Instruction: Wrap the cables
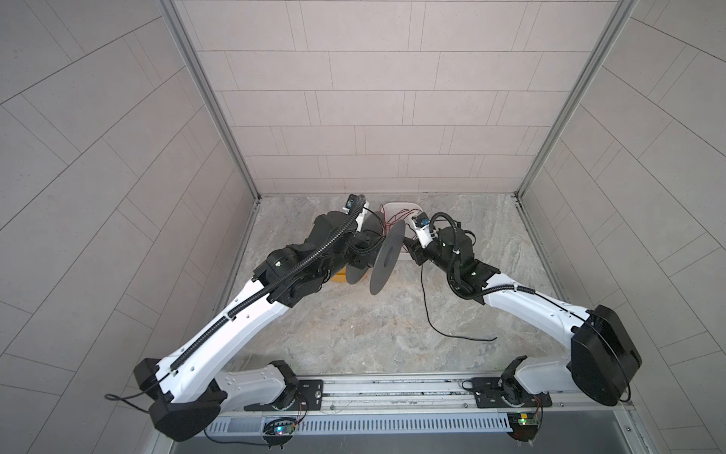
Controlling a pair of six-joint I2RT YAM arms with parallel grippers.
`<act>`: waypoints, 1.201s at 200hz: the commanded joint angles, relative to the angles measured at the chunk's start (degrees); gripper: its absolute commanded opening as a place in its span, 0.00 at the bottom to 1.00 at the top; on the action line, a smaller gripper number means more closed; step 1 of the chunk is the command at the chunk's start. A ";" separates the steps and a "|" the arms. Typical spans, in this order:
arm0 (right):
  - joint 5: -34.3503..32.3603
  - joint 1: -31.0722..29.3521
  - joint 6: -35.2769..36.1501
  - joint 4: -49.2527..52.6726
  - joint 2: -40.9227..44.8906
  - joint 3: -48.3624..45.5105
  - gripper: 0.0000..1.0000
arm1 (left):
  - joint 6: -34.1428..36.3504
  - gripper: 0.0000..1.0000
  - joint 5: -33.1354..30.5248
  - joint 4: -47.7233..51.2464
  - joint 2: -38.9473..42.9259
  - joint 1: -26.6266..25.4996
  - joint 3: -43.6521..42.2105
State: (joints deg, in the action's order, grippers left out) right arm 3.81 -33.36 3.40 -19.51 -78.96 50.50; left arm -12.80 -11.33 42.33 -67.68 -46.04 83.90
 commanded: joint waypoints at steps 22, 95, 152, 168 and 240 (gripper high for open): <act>1.96 1.44 1.74 -11.75 -2.29 -4.07 0.53 | -0.15 0.00 1.37 1.77 1.86 0.46 4.86; 8.03 4.49 0.38 -23.96 -6.23 -9.63 0.51 | -0.68 0.00 6.08 4.12 2.51 1.73 7.99; 9.86 5.15 -0.08 -26.79 -8.99 -9.81 0.37 | -1.69 0.00 9.85 4.47 2.42 2.88 9.65; 11.02 5.15 -0.66 -27.61 -9.67 -9.85 0.34 | -2.19 0.00 11.19 4.31 2.42 3.24 10.05; 13.45 5.15 -5.28 -32.97 -11.92 -11.42 0.00 | -6.59 0.00 16.06 1.40 2.31 6.90 10.21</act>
State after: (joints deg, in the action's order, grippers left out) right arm 15.64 -28.42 0.12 -49.06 -90.08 40.21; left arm -16.14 2.98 49.56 -66.74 -40.51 92.36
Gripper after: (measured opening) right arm 0.045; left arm 0.075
